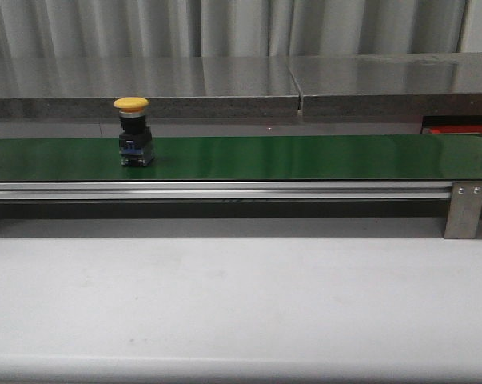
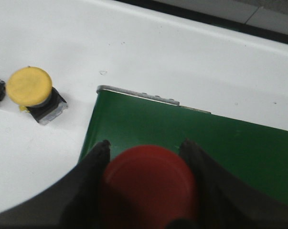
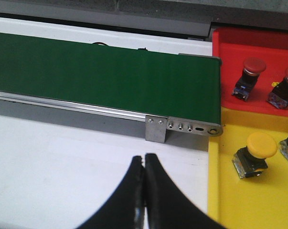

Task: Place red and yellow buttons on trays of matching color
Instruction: 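Grasp a red button from the cluster and set it on the belt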

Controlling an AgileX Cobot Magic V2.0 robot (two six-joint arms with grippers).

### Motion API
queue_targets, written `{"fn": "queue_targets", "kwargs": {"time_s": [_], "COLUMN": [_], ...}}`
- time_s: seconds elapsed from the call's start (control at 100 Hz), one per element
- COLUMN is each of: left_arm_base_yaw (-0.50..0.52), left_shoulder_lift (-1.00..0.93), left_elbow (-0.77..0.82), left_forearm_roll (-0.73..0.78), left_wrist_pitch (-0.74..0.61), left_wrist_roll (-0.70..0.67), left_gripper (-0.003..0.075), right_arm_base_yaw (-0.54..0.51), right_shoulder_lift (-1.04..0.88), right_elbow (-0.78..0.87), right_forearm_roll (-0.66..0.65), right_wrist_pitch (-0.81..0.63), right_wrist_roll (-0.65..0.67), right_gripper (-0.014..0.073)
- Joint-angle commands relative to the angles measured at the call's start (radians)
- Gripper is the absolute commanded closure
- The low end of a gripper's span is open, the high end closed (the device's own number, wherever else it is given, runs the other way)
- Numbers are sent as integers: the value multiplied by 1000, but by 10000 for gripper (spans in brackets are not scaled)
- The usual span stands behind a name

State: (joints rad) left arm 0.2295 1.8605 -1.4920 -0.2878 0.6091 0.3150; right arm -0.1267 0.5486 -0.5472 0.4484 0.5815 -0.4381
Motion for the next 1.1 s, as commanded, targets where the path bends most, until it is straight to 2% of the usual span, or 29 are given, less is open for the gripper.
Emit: {"fn": "queue_targets", "kwargs": {"time_s": [0.0, 0.34, 0.41, 0.67, 0.9, 0.97, 1.09], "left_arm_base_yaw": [-23, -38, -38, -38, -38, -40, -51], "left_shoulder_lift": [-60, -60, -60, -37, -13, -13, -15], "left_elbow": [12, 39, 39, 39, 39, 39, 39], "left_forearm_roll": [-15, 18, 32, 66, 68, 68, 68], "left_wrist_pitch": [-102, -105, -99, -94, -93, -93, -99], "left_wrist_roll": [3, 5, 5, 5, 5, 5, 5], "left_gripper": [739, 736, 708, 467, 351, 268, 78], "right_arm_base_yaw": [-1, -1, -1, -1, -1, -1, -1], "right_shoulder_lift": [1, 1, 1, 1, 1, 1, 1], "right_elbow": [-24, -24, -24, -24, -24, -24, -24], "right_forearm_roll": [14, 14, 14, 14, 14, 14, 14], "right_wrist_pitch": [-60, -60, -60, -60, -60, -60, -60], "right_wrist_roll": [-11, -11, -11, -11, -11, -11, -11], "right_gripper": [660, 660, 660, 660, 660, 660, 660]}}
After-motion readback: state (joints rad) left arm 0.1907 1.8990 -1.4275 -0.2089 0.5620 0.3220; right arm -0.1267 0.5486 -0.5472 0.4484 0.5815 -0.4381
